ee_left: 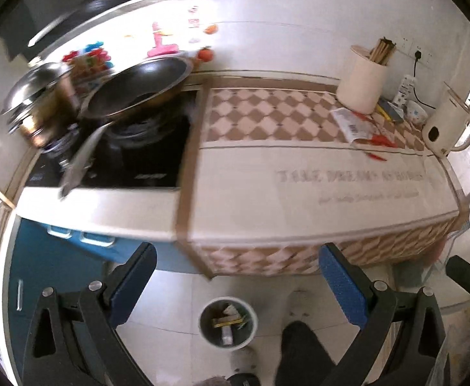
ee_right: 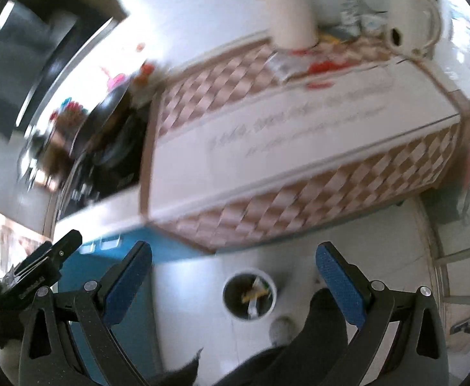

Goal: Collect trash
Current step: 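Raise both tools back toward the counter, then grasp the red chili stem with the left tool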

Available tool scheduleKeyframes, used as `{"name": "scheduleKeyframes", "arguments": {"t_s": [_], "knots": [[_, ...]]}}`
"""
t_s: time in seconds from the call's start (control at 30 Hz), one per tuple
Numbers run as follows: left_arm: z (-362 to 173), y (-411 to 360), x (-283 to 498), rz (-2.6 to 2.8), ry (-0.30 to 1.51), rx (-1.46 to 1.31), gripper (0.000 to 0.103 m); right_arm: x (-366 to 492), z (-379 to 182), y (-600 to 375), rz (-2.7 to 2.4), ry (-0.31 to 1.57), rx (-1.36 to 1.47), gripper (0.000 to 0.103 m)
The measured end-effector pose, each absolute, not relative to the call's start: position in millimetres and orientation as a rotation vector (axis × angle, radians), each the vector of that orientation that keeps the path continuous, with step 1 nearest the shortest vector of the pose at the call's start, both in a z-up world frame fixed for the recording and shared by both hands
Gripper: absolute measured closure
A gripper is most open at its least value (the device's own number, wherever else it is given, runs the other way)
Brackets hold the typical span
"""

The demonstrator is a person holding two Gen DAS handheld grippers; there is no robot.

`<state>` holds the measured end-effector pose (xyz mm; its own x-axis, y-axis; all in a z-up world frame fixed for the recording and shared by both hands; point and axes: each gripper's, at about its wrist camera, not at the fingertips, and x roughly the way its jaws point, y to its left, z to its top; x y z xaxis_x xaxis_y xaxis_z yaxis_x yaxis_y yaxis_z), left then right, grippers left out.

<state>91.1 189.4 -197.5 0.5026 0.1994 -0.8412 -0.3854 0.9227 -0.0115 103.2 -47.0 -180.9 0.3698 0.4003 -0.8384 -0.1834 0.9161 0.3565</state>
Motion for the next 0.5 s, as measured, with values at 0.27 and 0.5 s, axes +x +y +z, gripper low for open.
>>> {"name": "scheduleKeyframes", "arguments": {"t_s": [0.27, 0.5], "knots": [[-247, 123, 270, 0.267, 1.175, -0.300, 0.001, 242, -199, -159, 0.165, 1.118, 0.329, 0.000], [-324, 82, 416, 0.186, 1.377, -0.557, 0.005, 382, -252, -259, -0.022, 1.177, 0.377, 0.000]]}}
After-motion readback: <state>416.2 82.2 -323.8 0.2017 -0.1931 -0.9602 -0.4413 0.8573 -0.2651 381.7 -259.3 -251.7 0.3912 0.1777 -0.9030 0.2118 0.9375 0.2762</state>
